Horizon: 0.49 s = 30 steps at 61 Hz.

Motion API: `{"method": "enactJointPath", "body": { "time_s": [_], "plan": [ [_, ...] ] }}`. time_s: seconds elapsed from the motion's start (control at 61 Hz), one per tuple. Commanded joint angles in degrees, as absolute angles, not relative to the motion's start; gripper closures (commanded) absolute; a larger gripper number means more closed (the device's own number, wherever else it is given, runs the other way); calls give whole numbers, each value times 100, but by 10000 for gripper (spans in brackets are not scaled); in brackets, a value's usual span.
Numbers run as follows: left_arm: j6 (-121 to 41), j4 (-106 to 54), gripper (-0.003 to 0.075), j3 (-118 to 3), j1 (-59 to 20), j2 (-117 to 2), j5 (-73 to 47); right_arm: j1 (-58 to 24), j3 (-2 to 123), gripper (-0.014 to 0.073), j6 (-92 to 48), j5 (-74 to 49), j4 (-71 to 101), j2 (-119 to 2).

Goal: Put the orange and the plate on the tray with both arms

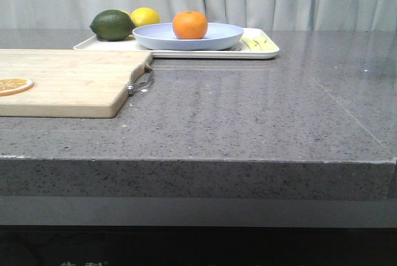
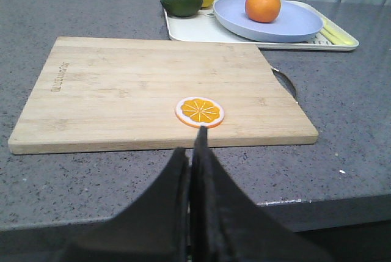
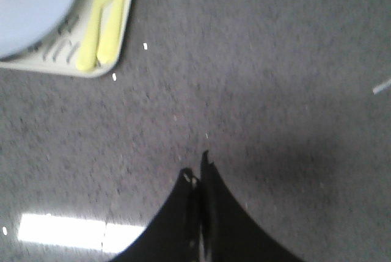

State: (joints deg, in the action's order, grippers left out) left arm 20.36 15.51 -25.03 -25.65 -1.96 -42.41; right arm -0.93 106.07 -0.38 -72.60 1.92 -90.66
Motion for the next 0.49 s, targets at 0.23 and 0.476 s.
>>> {"method": "enactJointPath", "body": {
  "time_s": [0.23,0.476],
  "plan": [
    [2091,1586,738,-2638,-2553,-270,-3816,-78,7238,706,-310,-5502,121,-6628],
    [2091,1586,738,-2638,-2553,-270,-3816,-78,4687,706,-396,-3679,121,-4707]
  ]
}}
